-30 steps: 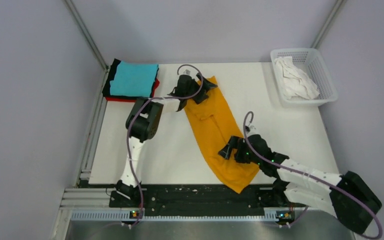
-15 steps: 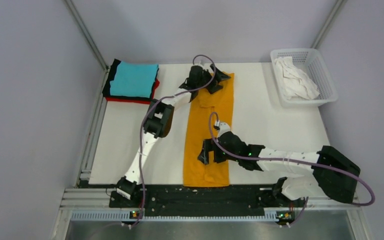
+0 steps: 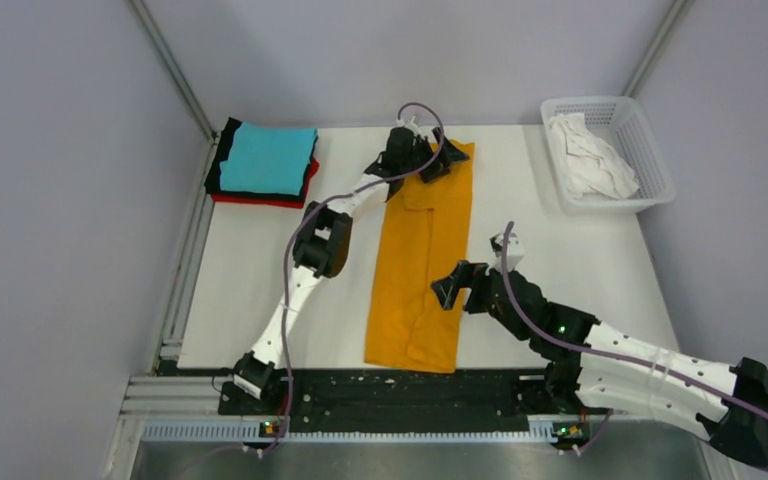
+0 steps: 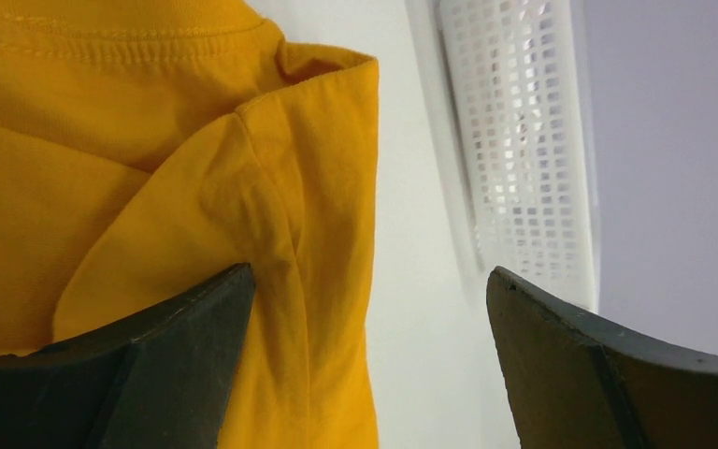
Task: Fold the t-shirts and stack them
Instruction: Rotate the tshirt 90 degrees, then grab the bottom of the folded rectangular tshirt with both arms
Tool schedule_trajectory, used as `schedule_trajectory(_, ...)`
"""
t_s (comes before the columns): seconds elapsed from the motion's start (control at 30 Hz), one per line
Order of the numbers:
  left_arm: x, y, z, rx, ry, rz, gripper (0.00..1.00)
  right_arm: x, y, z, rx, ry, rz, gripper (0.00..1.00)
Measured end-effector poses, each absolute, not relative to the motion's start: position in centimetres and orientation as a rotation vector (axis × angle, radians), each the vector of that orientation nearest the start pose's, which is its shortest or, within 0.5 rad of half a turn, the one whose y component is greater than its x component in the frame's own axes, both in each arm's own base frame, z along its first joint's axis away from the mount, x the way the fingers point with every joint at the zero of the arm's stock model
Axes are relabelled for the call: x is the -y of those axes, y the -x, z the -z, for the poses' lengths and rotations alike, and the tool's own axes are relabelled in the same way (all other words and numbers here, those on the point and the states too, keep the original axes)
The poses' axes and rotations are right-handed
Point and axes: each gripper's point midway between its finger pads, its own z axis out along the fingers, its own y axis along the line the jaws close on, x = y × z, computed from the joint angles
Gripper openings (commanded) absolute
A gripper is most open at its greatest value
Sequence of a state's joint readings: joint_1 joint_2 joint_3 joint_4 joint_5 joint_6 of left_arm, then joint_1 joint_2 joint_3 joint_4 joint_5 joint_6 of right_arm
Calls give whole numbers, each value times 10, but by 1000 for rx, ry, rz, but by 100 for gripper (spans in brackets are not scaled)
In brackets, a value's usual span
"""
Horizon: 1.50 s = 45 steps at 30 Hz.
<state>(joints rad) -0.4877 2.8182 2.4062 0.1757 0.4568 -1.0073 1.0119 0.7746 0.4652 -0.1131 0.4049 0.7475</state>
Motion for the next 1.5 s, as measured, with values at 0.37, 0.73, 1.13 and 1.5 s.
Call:
schedule_trajectory(0.37, 382, -525, -184, -2124, -70, 1108, 99, -215, -163, -121, -2206, 93, -712, 98)
schedule_trajectory(0.73, 274, -274, -197, -2174, -33, 848, 99, -227, -90, -45, -2608, 452, -629, 77)
schedule_trajectory(1.13, 218, -110, -70, -2592, -53, 801, 77, -236, -69, -32, -2661, 491, -622, 54)
schedule_trajectory(1.5, 232, -63, -26, -2788, -88, 907, 47, -230, -69, -19, -2686, 377, -617, 32)
